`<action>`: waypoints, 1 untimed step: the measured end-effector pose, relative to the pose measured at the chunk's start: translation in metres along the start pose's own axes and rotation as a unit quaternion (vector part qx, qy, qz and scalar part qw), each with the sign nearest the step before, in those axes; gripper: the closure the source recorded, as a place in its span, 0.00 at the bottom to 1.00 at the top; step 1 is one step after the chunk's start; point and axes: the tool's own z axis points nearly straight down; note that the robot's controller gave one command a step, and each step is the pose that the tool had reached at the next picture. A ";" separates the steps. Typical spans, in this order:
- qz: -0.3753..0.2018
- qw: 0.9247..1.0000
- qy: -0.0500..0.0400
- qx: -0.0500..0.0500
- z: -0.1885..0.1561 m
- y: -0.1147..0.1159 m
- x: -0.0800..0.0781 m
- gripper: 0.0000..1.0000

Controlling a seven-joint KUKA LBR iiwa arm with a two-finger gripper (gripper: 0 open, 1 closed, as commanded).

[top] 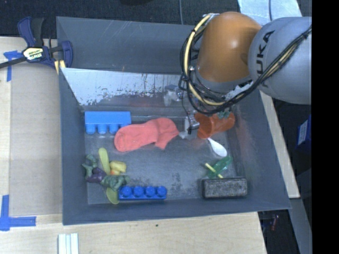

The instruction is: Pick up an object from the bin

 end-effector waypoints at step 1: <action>-0.043 0.999 -0.001 0.000 -0.082 0.000 0.002 0.00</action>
Offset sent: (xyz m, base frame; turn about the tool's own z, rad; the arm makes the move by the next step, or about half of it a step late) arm -0.0117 0.0290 -0.0759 -0.0798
